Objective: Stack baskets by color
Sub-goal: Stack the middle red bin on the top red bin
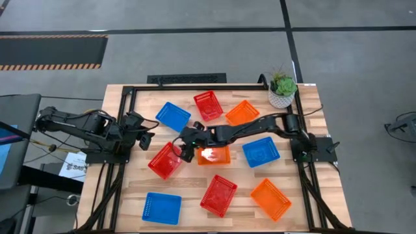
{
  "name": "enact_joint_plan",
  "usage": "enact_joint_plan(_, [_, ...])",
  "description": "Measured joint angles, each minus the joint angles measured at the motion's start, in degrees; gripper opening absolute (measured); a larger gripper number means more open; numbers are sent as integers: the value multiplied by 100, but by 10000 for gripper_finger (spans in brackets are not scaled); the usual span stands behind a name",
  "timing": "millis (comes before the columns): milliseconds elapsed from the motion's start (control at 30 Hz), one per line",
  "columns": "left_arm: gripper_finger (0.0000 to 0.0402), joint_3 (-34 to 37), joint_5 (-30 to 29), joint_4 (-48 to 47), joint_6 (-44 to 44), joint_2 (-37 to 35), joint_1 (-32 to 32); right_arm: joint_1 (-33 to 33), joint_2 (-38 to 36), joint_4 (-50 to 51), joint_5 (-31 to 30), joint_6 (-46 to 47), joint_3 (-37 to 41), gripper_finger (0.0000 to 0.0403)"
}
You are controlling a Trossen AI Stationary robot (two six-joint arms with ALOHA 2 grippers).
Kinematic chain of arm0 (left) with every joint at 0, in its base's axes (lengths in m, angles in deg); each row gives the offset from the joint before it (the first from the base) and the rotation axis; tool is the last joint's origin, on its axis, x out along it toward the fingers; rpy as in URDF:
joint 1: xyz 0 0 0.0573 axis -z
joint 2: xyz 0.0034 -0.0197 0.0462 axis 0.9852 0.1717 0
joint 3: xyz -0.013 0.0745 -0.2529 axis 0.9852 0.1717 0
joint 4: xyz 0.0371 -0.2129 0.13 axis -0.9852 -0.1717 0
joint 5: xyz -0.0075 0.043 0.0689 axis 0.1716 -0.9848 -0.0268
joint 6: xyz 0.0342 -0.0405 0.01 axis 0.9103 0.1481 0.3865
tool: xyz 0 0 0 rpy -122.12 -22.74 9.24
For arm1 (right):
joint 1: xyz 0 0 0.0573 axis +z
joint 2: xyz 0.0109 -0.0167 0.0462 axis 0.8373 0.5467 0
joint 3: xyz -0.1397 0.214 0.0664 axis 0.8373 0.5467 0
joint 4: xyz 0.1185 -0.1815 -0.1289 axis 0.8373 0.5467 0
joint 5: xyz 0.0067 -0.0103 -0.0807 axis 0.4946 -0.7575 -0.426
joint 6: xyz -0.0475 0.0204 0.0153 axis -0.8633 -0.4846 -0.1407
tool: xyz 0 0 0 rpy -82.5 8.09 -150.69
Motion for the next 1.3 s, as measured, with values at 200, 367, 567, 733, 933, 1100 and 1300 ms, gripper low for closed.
enact_joint_plan(200, [180, 0, -2, -4, 4, -3, 0, -72, 374, 292, 13, 13, -403, 224])
enact_joint_plan(367, [180, 0, -2, -4, 4, -1, 0, -74, 474, 295, 33, 52, -453, 224])
enact_joint_plan(567, [180, 0, -2, -4, 32, -3, 0, -57, 474, 265, 46, 174, -453, 224])
enact_joint_plan(733, [180, 0, -2, -4, 46, -3, 0, -66, 474, 269, 361, 217, -453, 224])
enact_joint_plan(933, [180, 0, -3, -4, 46, -1, 0, -57, 566, 217, 500, 240, -444, 224])
enact_joint_plan(1100, [180, 0, -2, -2, 44, -1, 0, -61, 562, 247, 498, 240, -448, 224])
enact_joint_plan(1300, [180, 0, -3, -2, 41, -3, 0, -59, 560, 142, 497, 321, -392, 224])
